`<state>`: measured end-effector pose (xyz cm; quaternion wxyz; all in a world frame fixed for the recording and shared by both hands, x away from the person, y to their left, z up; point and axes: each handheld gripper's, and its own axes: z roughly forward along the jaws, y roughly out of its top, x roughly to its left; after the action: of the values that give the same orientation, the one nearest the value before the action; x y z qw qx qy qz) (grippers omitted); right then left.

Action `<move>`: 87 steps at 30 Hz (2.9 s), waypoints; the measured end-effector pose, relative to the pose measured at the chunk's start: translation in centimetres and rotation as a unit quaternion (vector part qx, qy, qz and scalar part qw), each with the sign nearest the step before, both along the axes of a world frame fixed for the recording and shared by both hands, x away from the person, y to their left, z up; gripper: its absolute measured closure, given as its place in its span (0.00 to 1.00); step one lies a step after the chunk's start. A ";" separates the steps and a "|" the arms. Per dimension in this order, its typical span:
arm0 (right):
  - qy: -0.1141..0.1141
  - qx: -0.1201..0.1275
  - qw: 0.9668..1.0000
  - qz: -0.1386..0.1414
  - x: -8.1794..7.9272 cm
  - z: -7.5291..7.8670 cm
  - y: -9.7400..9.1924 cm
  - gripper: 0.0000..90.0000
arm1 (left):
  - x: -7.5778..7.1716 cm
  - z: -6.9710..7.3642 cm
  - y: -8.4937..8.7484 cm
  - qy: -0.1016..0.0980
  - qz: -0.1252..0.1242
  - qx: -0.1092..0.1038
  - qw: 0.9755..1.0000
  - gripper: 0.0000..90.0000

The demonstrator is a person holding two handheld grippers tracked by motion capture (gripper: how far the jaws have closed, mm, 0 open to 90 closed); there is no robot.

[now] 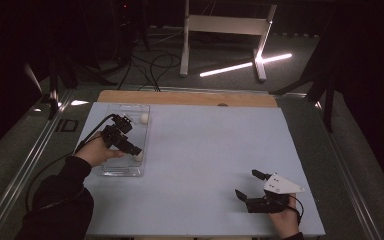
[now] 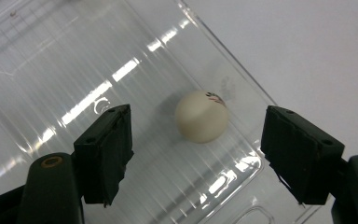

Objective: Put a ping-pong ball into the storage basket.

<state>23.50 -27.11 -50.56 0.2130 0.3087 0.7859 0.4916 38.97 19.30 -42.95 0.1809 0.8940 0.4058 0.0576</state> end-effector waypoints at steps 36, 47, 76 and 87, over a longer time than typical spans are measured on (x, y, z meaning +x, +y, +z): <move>0.009 0.012 1.000 0.000 0.4 -0.2 -0.1 0.11 | -0.8 3.5 -3.6 -0.032 -0.043 -0.065 0.996 0.01; 0.013 0.015 1.000 0.003 0.6 -0.4 -0.2 0.11 | -1.5 4.9 -5.6 -0.067 -0.085 -0.082 0.991 0.01; 0.006 0.008 1.000 0.008 0.4 -0.1 0.0 0.11 | -3.5 4.6 -12.1 -0.103 -0.148 -0.108 0.978 0.01; 0.006 0.009 1.000 0.008 0.3 0.0 0.1 0.11 | -4.5 3.5 -13.7 -0.103 -0.173 -0.109 0.973 0.01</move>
<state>23.80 -27.03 -50.58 0.2016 0.3075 0.7854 0.4980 34.50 5.61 -39.46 0.3256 0.9146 0.2285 0.0725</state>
